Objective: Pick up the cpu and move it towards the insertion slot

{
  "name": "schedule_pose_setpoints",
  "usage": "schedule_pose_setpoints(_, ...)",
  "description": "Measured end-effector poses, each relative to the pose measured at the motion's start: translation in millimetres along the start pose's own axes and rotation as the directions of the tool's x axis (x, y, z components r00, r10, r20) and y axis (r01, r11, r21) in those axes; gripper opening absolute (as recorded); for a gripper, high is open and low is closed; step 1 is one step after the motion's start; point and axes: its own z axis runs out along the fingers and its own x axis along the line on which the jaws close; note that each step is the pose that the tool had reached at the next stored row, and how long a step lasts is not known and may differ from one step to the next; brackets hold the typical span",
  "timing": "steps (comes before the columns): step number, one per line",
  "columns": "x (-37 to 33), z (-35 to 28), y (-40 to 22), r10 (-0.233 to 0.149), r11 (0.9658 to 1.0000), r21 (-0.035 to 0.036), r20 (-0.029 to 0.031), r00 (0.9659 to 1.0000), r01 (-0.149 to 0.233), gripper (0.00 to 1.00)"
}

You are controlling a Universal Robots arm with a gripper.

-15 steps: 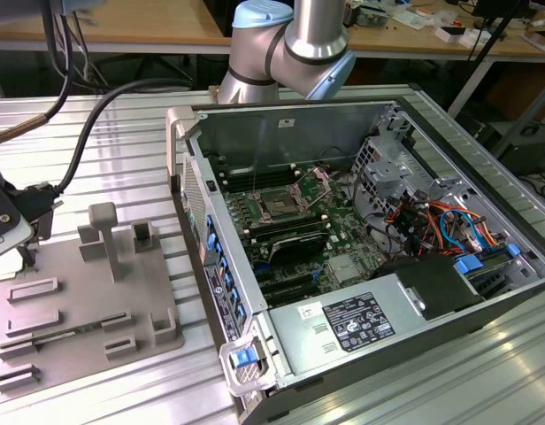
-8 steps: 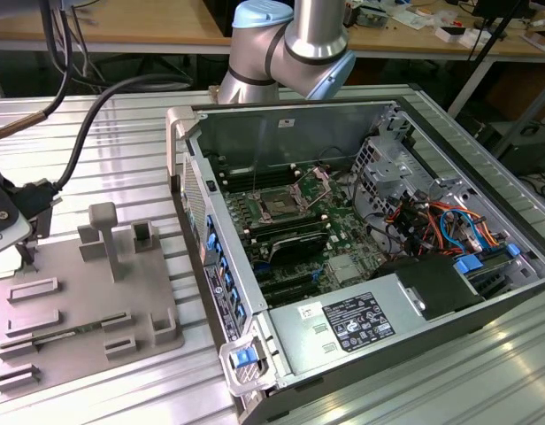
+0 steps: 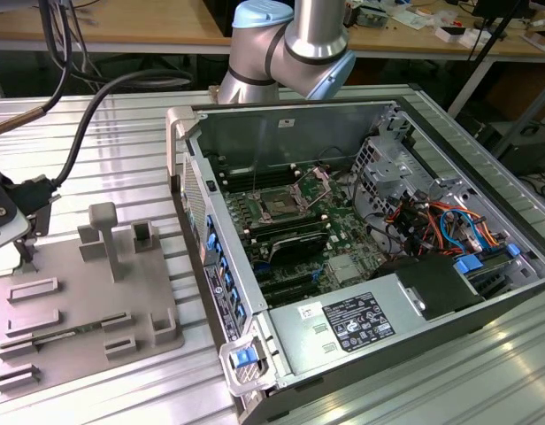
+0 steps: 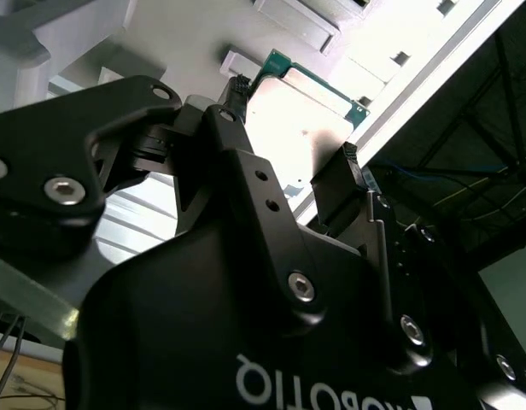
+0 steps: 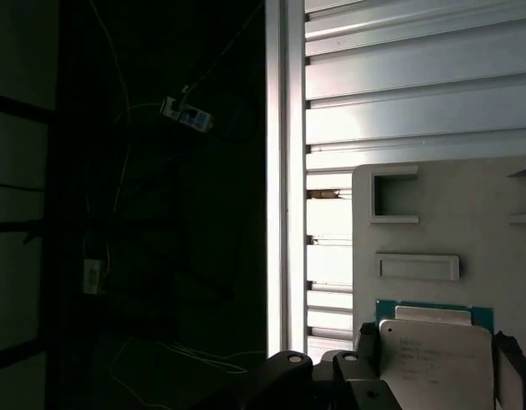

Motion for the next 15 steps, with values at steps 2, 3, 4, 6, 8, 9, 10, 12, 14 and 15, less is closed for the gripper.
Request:
schedule_pose_setpoints(2,0.0,-0.9,0.0,0.000,1.0000,-0.0001,0.0002,1.0000,0.000,0.55)
schedule_pose_setpoints(3,0.0,-1.6,0.1,0.000,1.0000,0.0001,-0.0001,1.0000,0.000,0.55)
schedule_pose_setpoints(4,0.0,-2.0,0.1,0.000,1.0000,0.0001,-0.0001,1.0000,0.000,0.55)
schedule_pose_setpoints(6,0.0,-3.1,0.1,0.000,1.0000,0.0001,-0.0001,1.0000,0.000,0.55)
schedule_pose_setpoints(8,0.0,-4.2,0.1,0.000,1.0000,0.0000,0.0000,1.0000,0.000,0.55)
schedule_pose_setpoints(9,0.0,-4.6,0.1,0.000,1.0000,0.0000,-0.0001,1.0000,0.000,0.55)
schedule_pose_setpoints(10,0.0,-5.1,0.1,0.000,1.0000,0.0000,0.0001,1.0000,0.000,0.55)
schedule_pose_setpoints(12,0.0,-5.7,0.1,0.000,1.0000,-0.0001,0.0001,1.0000,0.000,0.55)
schedule_pose_setpoints(14,0.1,-6.1,0.1,0.000,1.0000,0.0001,-0.0001,1.0000,0.000,0.55)
schedule_pose_setpoints(15,0.1,-6.5,0.1,0.000,1.0000,0.0001,-0.0002,1.0000,0.000,0.55)
